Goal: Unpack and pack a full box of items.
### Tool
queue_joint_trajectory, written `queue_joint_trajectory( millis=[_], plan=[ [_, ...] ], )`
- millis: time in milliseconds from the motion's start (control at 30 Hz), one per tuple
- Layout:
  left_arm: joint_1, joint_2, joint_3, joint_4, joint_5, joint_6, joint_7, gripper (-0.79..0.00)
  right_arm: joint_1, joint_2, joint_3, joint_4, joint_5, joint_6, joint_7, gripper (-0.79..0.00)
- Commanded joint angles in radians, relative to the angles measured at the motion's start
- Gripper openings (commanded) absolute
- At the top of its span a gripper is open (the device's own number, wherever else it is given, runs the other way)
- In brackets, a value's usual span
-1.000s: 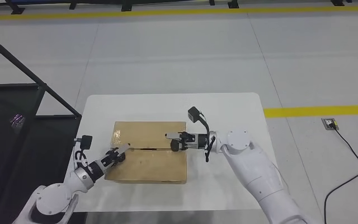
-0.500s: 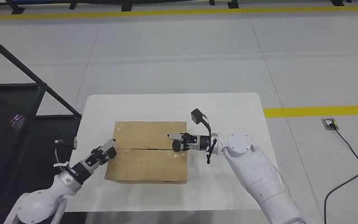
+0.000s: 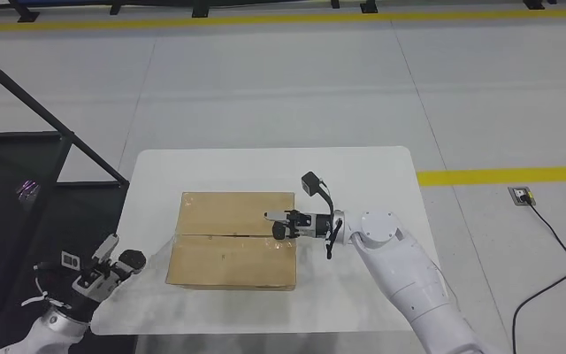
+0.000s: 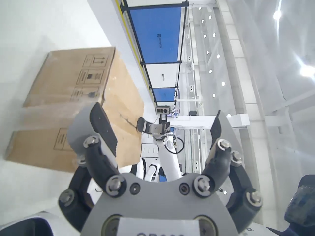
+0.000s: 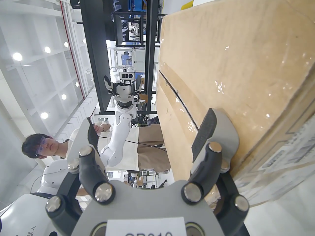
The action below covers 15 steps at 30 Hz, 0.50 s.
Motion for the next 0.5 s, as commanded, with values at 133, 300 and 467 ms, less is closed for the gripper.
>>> queue_joint_trajectory(
  millis=[133, 300, 467],
  plan=[
    [0.002, 0.001, -0.001, -0.003, 0.009, -0.001, -0.014, 0.0, 0.0, 0.0, 0.0, 0.0, 0.0, 0.0, 0.0, 0.0],
    [-0.001, -0.001, -0.004, 0.003, 0.008, -0.004, 0.01, 0.0, 0.0, 0.0, 0.0, 0.0, 0.0, 0.0, 0.0, 0.0],
    [-0.007, -0.028, 0.101, 0.041, 0.028, -0.007, 0.274, 0.0, 0.0, 0.0, 0.0, 0.0, 0.0, 0.0, 0.0, 0.0]
  ],
)
